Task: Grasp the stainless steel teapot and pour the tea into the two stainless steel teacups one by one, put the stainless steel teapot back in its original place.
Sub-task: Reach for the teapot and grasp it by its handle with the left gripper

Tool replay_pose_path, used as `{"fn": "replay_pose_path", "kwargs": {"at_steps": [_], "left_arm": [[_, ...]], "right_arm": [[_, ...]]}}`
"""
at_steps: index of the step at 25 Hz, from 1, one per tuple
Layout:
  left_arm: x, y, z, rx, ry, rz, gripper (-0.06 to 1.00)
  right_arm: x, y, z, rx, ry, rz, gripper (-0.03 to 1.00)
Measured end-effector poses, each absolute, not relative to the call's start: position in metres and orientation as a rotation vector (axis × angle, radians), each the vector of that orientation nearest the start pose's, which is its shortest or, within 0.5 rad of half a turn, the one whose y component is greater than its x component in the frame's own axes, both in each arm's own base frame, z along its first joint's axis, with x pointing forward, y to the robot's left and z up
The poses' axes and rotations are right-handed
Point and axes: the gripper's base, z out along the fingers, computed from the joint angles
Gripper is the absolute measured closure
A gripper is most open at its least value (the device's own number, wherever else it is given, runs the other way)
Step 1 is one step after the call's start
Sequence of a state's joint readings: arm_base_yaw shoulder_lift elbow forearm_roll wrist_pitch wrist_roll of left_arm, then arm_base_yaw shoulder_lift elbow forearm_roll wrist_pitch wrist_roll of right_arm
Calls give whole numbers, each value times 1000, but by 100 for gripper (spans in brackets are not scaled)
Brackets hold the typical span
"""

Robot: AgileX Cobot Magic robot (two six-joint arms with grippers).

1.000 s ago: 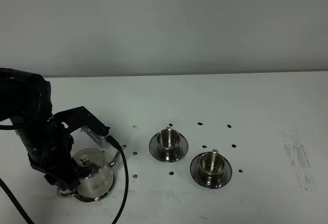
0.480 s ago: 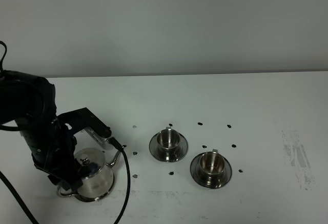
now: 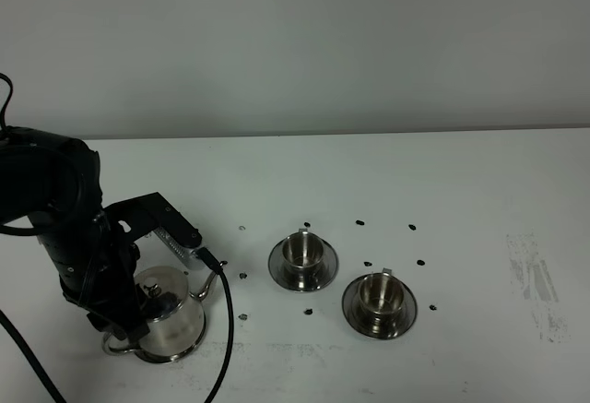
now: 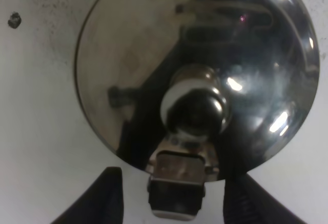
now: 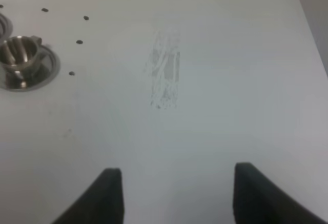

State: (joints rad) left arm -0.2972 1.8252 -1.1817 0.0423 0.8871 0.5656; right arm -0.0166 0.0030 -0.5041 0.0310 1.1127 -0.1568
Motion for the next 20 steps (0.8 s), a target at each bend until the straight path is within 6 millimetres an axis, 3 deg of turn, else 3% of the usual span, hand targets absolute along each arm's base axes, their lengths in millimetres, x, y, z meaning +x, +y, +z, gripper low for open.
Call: {"fn": "replay_pose_path", "kwargs": {"at_steps": [20], "left_arm": [[332, -99, 176, 1302, 2738, 75, 44]], "right_arm": [[-7, 3, 274, -149, 2090, -67, 48]]}}
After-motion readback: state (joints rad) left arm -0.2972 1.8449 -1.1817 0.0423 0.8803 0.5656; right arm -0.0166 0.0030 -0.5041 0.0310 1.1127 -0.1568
